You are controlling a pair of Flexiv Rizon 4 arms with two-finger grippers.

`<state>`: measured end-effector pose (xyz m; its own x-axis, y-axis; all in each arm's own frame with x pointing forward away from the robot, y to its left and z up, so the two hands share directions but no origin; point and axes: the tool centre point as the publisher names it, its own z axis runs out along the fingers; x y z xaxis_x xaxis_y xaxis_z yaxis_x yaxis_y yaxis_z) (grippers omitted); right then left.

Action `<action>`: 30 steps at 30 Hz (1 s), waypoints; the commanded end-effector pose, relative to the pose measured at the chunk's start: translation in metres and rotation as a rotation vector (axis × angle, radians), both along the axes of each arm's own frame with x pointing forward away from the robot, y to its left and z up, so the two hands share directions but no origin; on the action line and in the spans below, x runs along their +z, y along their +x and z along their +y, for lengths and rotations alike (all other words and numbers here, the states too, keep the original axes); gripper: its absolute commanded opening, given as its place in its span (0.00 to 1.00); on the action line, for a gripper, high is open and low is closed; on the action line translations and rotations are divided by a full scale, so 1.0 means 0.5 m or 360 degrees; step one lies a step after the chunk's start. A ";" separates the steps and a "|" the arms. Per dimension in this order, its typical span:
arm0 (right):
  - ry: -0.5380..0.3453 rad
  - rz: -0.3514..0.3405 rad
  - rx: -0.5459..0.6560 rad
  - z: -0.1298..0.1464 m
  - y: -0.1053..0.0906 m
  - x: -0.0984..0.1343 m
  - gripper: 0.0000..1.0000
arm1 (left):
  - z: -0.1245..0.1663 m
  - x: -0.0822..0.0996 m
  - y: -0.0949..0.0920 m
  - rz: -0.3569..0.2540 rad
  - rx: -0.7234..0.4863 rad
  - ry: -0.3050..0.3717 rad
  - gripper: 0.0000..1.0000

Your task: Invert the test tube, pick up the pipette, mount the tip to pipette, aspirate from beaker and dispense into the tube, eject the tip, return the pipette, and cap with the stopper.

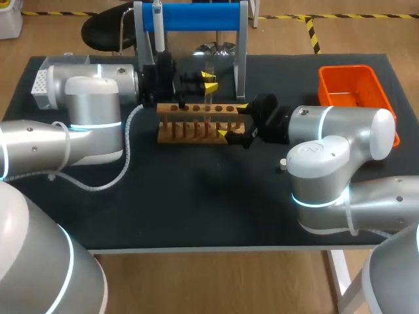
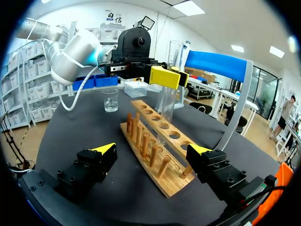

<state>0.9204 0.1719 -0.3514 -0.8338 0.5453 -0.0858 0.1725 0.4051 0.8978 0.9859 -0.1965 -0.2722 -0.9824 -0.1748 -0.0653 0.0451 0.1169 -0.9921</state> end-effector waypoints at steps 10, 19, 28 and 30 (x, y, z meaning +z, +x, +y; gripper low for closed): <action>-0.0004 0.0005 0.0001 0.000 0.000 0.001 1.00 | 0.000 -0.017 0.005 -0.0001 -0.0015 -0.0031 0.00; -0.0004 0.0005 0.0001 0.000 0.000 0.001 1.00 | 0.002 -0.021 0.006 -0.0011 -0.0020 -0.0048 0.00; -0.0004 0.0005 0.0001 0.000 0.000 0.001 1.00 | 0.001 -0.028 0.009 -0.0005 -0.0032 -0.0046 0.00; -0.0004 0.0005 0.0001 0.000 0.000 0.001 1.00 | 0.001 -0.029 0.009 -0.0003 -0.0037 -0.0045 0.00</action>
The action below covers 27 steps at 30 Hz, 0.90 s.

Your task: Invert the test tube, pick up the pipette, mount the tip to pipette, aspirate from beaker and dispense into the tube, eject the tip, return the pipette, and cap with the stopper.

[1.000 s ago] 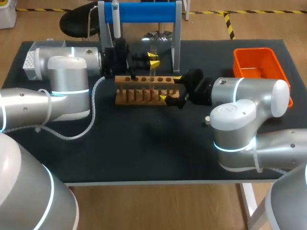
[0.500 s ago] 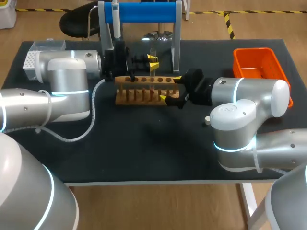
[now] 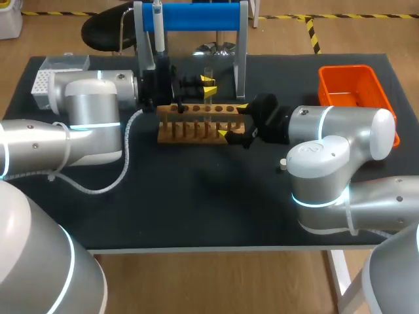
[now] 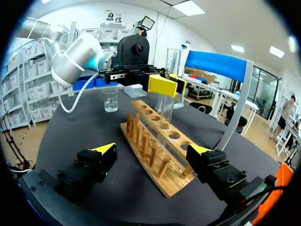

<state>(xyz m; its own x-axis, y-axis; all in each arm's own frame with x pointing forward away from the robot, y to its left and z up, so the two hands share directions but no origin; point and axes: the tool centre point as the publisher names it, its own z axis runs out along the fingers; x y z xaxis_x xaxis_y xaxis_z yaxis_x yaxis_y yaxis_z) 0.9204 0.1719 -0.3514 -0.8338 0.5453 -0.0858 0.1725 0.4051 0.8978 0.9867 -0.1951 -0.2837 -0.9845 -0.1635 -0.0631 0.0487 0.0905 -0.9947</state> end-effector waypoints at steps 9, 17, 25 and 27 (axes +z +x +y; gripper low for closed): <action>-0.0004 0.0005 0.0001 0.000 0.000 0.001 1.00 | -0.003 -0.010 0.006 0.0001 -0.0020 0.0010 0.00; -0.0004 0.0005 0.0001 0.000 0.000 0.001 1.00 | -0.004 -0.016 0.005 0.0007 -0.0026 0.0010 0.00; -0.0004 0.0005 0.0001 0.000 0.000 0.001 1.00 | -0.004 -0.019 0.005 0.0004 -0.0031 0.0010 0.00; -0.0004 0.0005 0.0001 0.000 0.000 0.001 1.00 | -0.004 -0.021 0.005 0.0005 -0.0033 0.0010 0.00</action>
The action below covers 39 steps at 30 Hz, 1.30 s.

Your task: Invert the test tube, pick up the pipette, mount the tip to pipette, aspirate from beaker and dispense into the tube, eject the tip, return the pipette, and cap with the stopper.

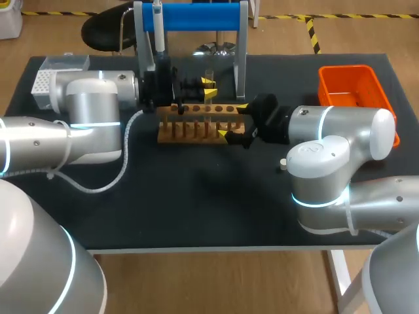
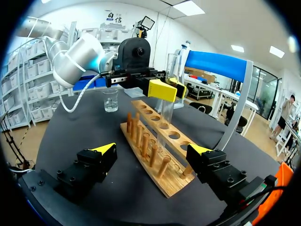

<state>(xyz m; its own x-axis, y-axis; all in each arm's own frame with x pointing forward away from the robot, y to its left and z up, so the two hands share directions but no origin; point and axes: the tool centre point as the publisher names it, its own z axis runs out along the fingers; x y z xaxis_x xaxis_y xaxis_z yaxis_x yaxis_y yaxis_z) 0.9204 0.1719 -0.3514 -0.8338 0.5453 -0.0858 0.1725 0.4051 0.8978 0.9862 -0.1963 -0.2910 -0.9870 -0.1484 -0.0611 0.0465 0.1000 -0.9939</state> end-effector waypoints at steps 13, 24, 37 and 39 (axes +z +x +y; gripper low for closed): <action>-0.0004 0.0005 0.0001 0.000 0.000 0.001 1.00 | -0.001 -0.012 0.006 0.0016 -0.0010 0.0007 0.00; -0.0004 0.0005 0.0001 0.000 0.000 0.001 1.00 | 0.000 -0.010 0.004 0.0019 -0.0023 0.0014 1.00; -0.0004 0.0005 0.0001 0.000 0.000 0.001 1.00 | 0.008 0.001 0.000 0.0066 -0.0008 0.0076 1.00; -0.0004 0.0005 0.0001 0.000 0.000 0.001 1.00 | 0.016 0.009 -0.004 0.0083 0.0003 0.0090 1.00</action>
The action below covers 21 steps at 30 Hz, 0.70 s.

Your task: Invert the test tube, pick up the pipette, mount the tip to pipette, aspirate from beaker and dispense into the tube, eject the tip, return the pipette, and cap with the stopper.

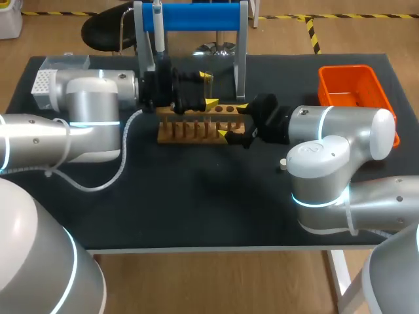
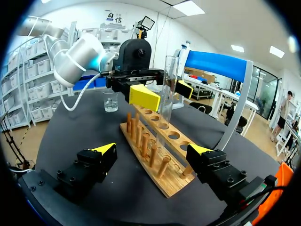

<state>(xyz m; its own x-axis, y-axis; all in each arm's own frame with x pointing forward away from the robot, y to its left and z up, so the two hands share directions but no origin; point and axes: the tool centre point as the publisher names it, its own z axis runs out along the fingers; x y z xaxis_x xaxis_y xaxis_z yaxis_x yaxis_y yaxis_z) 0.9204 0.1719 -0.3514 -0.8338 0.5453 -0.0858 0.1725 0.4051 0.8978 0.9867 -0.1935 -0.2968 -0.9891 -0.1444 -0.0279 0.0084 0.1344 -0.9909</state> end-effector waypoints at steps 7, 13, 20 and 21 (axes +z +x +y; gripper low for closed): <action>-0.0004 0.0005 0.0001 0.000 0.000 0.001 1.00 | 0.056 0.057 -0.032 0.0080 0.0050 0.0155 1.00; -0.0004 0.0005 0.0001 0.000 0.000 0.001 1.00 | 0.141 0.106 -0.080 0.0148 0.0146 0.0298 1.00; -0.0004 0.0005 0.0001 0.000 0.000 0.001 1.00 | 0.203 0.140 -0.127 0.0290 0.0278 0.0356 1.00; -0.0004 0.0005 0.0001 0.000 0.000 0.001 1.00 | 0.203 0.140 -0.127 0.0290 0.0278 0.0356 1.00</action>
<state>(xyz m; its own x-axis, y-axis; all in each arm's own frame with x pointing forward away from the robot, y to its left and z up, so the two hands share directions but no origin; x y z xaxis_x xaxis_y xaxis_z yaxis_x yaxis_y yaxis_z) 0.9204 0.1720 -0.3513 -0.8339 0.5452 -0.0859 0.1725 0.4052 0.8978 0.9451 -0.1101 -0.2419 -0.9505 -0.2916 0.1073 -0.2000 0.3097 -0.9296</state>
